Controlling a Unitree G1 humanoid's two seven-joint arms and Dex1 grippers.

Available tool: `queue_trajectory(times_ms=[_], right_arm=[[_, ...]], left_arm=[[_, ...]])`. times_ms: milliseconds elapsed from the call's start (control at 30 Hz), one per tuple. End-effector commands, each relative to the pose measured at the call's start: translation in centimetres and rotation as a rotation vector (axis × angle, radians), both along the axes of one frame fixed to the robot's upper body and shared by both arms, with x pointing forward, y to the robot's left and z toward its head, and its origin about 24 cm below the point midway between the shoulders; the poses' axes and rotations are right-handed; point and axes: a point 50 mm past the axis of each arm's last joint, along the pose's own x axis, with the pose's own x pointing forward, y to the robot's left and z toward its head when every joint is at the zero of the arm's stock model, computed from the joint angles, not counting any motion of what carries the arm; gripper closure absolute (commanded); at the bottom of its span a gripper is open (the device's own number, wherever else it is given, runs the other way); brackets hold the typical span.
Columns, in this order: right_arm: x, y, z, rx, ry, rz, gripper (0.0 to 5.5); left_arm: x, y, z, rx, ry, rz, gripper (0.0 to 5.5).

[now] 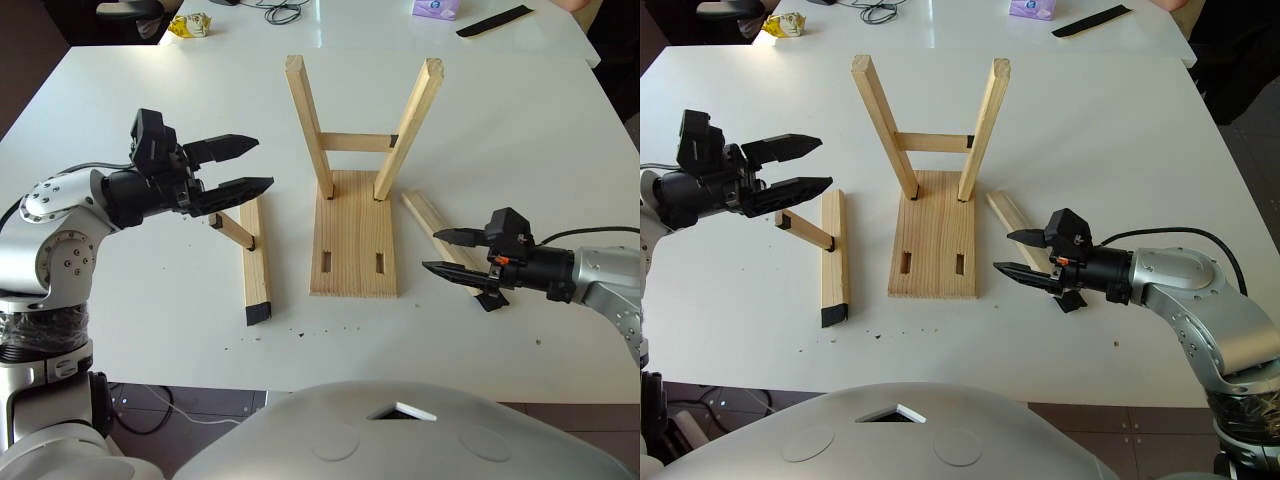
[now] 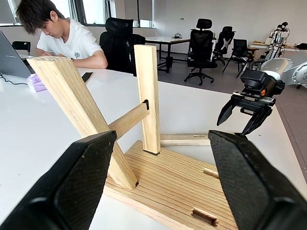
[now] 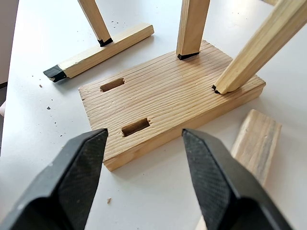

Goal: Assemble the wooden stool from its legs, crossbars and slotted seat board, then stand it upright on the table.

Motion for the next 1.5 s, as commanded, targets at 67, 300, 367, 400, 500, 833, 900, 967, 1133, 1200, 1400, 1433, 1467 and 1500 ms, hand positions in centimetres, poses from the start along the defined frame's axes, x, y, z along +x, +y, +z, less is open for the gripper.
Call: queue_trajectory(times_ms=[67, 300, 367, 400, 500, 833, 900, 967, 1133, 1200, 1400, 1433, 1467, 1500], right_arm=[[0.2, -0.1, 0.5, -0.011, -0.022, 0.002, 2.65], [0.1, -0.1, 0.5, -0.009, -0.018, -0.001, 2.65], [0.1, -0.1, 0.4, -0.009, -0.013, 0.001, 2.65], [0.1, -0.1, 0.4, -0.010, -0.010, 0.003, 2.65], [0.1, -0.1, 0.2, -0.013, -0.001, 0.010, 2.65], [0.1, 0.2, 0.0, -0.006, -0.005, 0.007, 2.65], [0.2, 0.2, 0.0, -0.006, -0.008, 0.003, 2.65], [0.2, 0.3, 0.0, -0.004, -0.012, 0.003, 2.65], [0.2, 0.4, 0.0, 0.000, -0.020, 0.002, 2.65], [0.2, 0.5, 0.0, 0.000, -0.024, 0.000, 2.65], [0.2, 0.6, 0.1, -0.001, -0.029, 0.005, 2.65], [0.2, 0.5, 0.1, -0.002, -0.029, 0.006, 2.65], [0.2, 0.5, 0.1, -0.003, -0.028, 0.008, 2.65], [0.2, 0.5, 0.1, -0.004, -0.027, 0.008, 2.65]], left_arm=[[0.4, 0.9, 1.3, 0.025, -0.024, 0.022, 1.94], [0.5, 0.7, 1.8, 0.000, -0.022, -0.004, 1.94], [0.3, 0.2, 0.7, 0.001, 0.000, -0.012, 1.94], [0.2, 0.0, 0.0, 0.006, 0.016, -0.006, 1.94], [0.1, 1.1, -3.1, 0.018, 0.096, 0.066, 1.94], [0.0, 0.5, -6.6, -0.021, 0.144, 0.086, 1.94], [0.3, 0.3, -5.7, -0.040, 0.124, 0.076, 1.94], [0.5, 0.1, -4.9, -0.056, 0.112, 0.065, 1.94], [0.7, 0.4, -3.6, -0.058, 0.091, 0.056, 1.94], [0.9, 0.5, -3.1, -0.061, 0.083, 0.058, 1.94], [1.0, 0.2, -2.5, -0.071, 0.067, 0.042, 2.13], [0.9, 0.1, -2.4, -0.075, 0.068, 0.042, 2.31], [0.8, 0.0, -2.3, -0.084, 0.073, 0.032, 2.41], [0.8, 0.0, -2.2, -0.088, 0.074, 0.026, 2.65]])
